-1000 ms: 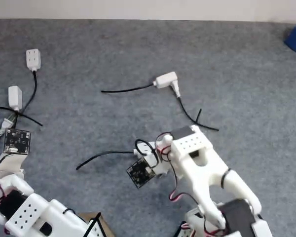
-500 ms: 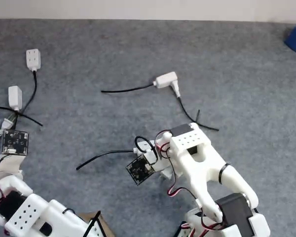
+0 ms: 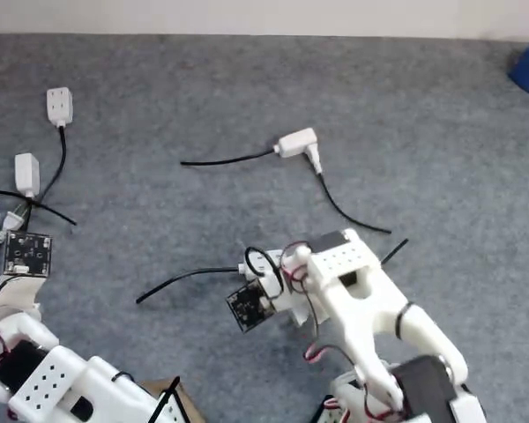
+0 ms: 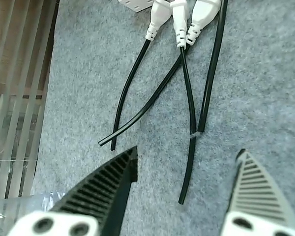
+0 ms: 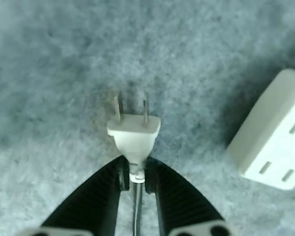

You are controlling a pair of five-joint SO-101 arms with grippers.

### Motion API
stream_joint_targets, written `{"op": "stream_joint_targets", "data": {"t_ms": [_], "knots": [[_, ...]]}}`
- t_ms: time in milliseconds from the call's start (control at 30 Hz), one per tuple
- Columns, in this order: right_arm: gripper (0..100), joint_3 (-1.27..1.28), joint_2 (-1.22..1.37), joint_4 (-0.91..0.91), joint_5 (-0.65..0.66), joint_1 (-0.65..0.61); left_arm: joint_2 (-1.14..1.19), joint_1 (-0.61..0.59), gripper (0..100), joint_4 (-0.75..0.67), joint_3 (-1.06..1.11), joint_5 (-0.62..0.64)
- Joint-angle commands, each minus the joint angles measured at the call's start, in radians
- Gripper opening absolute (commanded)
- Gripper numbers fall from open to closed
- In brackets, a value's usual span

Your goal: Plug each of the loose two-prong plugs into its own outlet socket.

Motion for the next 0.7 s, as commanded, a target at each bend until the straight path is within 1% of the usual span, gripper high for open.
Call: {"op": "stream_joint_targets", "data": {"t_ms": [0, 67, 333, 400, 500, 567, 667], "knots": [[8.1, 0.088, 0.007, -0.122, -0.066, 0.004, -0.012, -0.007, 30, 0.0, -0.005, -0.009], [11.8, 0.102, 0.007, -0.16, -0.091, 0.004, -0.012, -0.005, 30, 0.0, -0.005, -0.009], [11.9, 0.108, 0.015, -0.162, -0.086, -0.022, -0.012, -0.007, 30, 0.0, -0.005, -0.009], [10.5, 0.108, 0.01, -0.163, -0.152, -0.022, -0.012, -0.007, 30, 0.0, -0.005, -0.009], [0.1, 0.097, 0.007, -0.163, -0.265, -0.022, -0.012, -0.002, 30, 0.0, -0.005, -0.009], [1.2, 0.096, 0.005, -0.163, -0.359, -0.024, -0.012, -0.001, 30, 0.002, -0.005, -0.009], [0.5, 0.061, 0.005, -0.163, -0.537, -0.024, -0.012, 0.001, 30, 0.003, -0.007, -0.009]]}}
